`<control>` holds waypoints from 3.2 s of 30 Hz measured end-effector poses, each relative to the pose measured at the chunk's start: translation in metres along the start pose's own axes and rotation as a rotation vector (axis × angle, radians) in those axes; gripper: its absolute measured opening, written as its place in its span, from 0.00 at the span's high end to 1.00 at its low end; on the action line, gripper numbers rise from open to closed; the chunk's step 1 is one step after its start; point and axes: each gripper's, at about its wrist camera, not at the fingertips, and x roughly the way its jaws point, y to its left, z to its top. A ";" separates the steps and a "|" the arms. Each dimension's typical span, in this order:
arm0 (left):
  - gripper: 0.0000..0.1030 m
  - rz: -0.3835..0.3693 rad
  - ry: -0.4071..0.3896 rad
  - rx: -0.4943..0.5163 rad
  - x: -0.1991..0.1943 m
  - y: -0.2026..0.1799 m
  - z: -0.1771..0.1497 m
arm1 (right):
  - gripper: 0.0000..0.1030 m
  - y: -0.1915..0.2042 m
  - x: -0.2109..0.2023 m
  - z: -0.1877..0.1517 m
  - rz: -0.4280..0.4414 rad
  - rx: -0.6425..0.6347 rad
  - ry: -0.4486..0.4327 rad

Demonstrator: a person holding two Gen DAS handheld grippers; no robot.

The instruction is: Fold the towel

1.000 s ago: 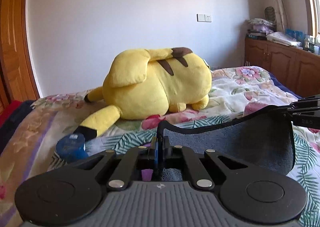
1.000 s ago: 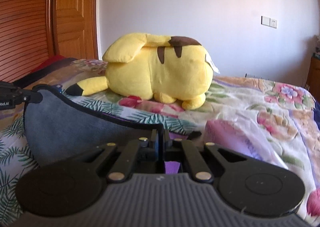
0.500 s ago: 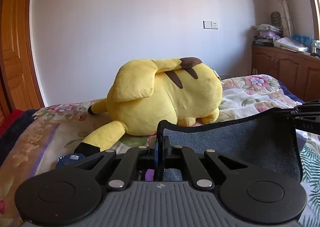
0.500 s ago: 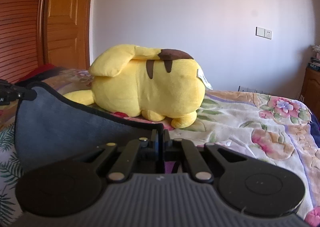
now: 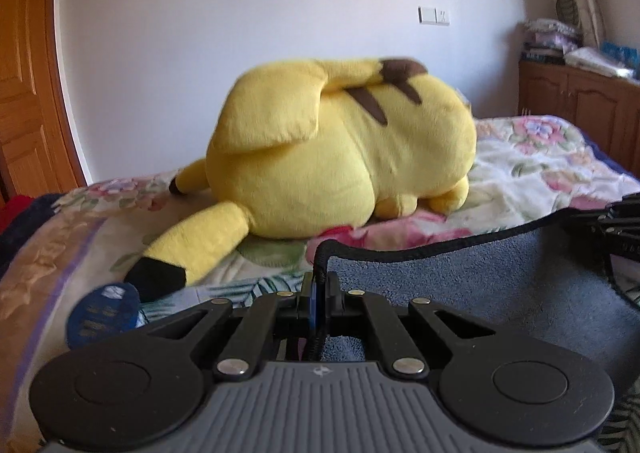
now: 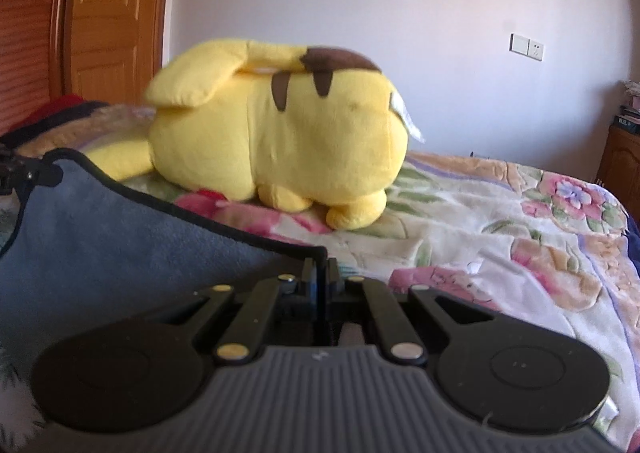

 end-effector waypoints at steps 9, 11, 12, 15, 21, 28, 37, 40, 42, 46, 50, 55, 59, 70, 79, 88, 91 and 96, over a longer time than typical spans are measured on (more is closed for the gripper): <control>0.92 0.006 0.085 -0.021 0.025 -0.003 -0.017 | 0.95 0.003 0.024 -0.007 0.003 0.014 0.088; 0.71 0.008 0.094 -0.019 0.025 -0.003 -0.019 | 0.84 0.002 0.026 -0.009 0.005 0.028 0.107; 0.61 0.009 0.097 -0.018 0.026 -0.003 -0.019 | 0.68 0.001 0.026 -0.010 0.006 0.035 0.109; 0.36 0.017 0.078 -0.034 0.021 -0.002 -0.020 | 0.38 -0.001 0.023 -0.012 0.005 0.048 0.099; 0.19 0.017 0.074 -0.060 0.007 -0.001 -0.018 | 0.27 -0.002 0.014 -0.012 0.007 0.063 0.112; 0.10 0.004 0.067 -0.083 -0.028 -0.007 -0.016 | 0.12 0.000 -0.013 -0.006 0.015 0.086 0.107; 0.03 -0.012 0.078 -0.074 -0.075 -0.018 -0.011 | 0.00 0.003 -0.061 0.010 0.007 0.091 0.079; 0.02 -0.025 0.079 -0.062 -0.092 -0.023 -0.008 | 0.00 0.005 -0.077 0.012 0.009 0.091 0.076; 0.02 -0.032 0.076 -0.054 -0.104 -0.027 -0.006 | 0.00 0.007 -0.089 0.013 0.011 0.089 0.076; 0.00 -0.045 0.071 -0.036 -0.128 -0.037 -0.001 | 0.00 0.010 -0.112 0.016 0.012 0.098 0.070; 0.00 -0.056 0.068 -0.017 -0.151 -0.047 0.003 | 0.00 0.011 -0.135 0.020 0.014 0.106 0.058; 0.00 -0.069 0.046 -0.027 -0.183 -0.054 0.010 | 0.00 0.011 -0.163 0.028 0.012 0.115 0.039; 0.00 -0.065 0.030 -0.033 -0.205 -0.057 0.019 | 0.00 0.014 -0.184 0.032 0.008 0.108 0.024; 0.00 -0.062 -0.029 -0.009 -0.270 -0.053 0.041 | 0.00 0.022 -0.234 0.031 0.002 0.123 -0.005; 0.00 -0.036 -0.033 0.030 -0.317 -0.057 0.045 | 0.00 0.037 -0.272 0.030 0.004 0.091 -0.005; 0.00 -0.009 -0.037 -0.001 -0.356 -0.066 0.030 | 0.00 0.049 -0.309 0.022 0.032 0.125 -0.026; 0.00 -0.014 -0.019 -0.015 -0.363 -0.069 0.018 | 0.00 0.052 -0.319 0.014 0.034 0.141 -0.026; 0.00 -0.005 0.015 0.003 -0.370 -0.078 -0.003 | 0.00 0.055 -0.329 0.001 0.035 0.159 -0.019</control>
